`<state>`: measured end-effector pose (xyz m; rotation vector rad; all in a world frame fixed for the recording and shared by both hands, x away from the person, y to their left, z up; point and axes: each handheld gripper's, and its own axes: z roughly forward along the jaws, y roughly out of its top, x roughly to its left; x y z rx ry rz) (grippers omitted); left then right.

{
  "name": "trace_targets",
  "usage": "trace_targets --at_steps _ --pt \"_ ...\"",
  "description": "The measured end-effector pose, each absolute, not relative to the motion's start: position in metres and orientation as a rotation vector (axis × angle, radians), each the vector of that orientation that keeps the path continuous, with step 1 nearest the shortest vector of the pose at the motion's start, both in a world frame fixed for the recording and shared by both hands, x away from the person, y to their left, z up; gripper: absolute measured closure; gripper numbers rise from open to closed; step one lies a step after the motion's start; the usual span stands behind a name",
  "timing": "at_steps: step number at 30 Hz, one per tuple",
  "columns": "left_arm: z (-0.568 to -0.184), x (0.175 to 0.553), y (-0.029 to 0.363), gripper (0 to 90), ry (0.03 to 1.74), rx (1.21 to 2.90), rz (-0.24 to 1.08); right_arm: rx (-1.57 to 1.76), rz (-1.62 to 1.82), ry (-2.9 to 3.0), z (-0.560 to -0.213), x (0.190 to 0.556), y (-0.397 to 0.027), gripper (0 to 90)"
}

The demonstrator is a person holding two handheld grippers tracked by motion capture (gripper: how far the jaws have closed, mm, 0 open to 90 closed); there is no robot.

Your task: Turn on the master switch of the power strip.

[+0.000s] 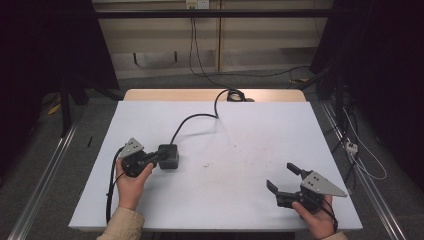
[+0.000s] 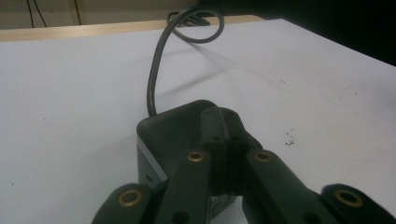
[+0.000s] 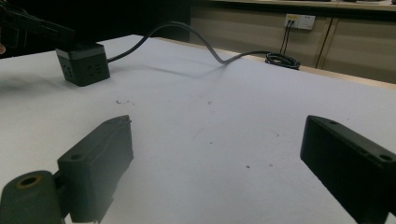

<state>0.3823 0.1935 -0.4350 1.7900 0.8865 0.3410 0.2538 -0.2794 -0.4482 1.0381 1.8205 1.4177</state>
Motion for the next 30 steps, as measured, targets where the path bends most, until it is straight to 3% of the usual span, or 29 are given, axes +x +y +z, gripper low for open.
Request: trace_targets --at_steps 30 --pt "-0.4362 0.3818 0.1918 90.0 0.904 1.793 0.341 1.036 1.419 1.823 -0.448 0.2533 -0.2789 8.6"
